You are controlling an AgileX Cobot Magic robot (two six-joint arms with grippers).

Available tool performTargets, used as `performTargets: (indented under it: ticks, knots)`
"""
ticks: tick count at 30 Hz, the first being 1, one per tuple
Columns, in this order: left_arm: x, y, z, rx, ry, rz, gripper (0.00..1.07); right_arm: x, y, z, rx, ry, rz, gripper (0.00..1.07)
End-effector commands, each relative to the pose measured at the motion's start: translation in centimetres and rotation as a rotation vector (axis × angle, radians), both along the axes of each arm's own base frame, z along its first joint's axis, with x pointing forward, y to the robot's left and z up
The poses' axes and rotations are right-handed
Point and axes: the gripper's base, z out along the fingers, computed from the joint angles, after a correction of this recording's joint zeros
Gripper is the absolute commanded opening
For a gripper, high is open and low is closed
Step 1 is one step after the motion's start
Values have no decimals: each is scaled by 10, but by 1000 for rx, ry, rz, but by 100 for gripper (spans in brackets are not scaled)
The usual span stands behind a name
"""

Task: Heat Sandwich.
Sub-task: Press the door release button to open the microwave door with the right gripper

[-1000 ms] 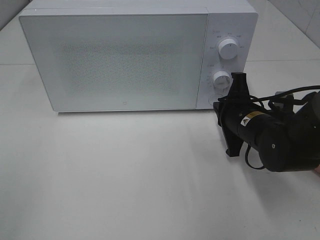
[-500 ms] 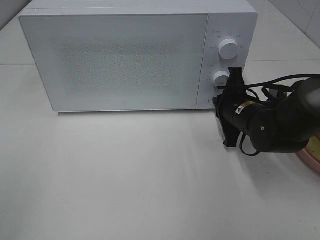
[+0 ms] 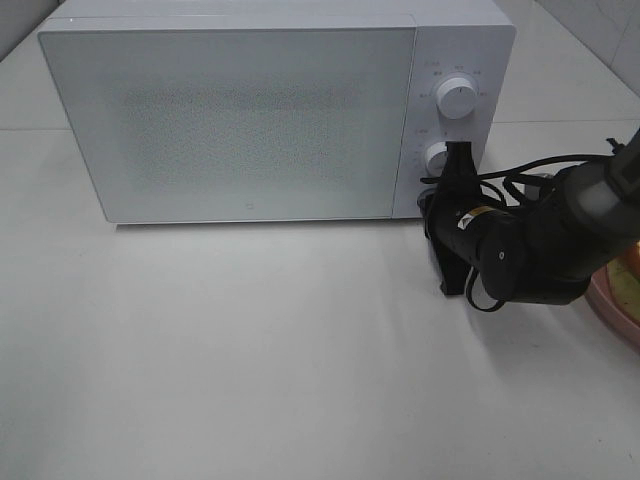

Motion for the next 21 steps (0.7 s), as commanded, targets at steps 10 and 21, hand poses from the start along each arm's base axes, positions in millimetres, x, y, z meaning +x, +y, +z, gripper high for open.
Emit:
performTargets:
  ticks: [10, 21]
  knots:
    - [-4, 0, 0, 1, -35, 3, 101, 12, -4, 25, -10, -186, -42, 0]
    - [-4, 0, 0, 1, -35, 3, 101, 34, 2, 46, 18, -360, -74, 0]
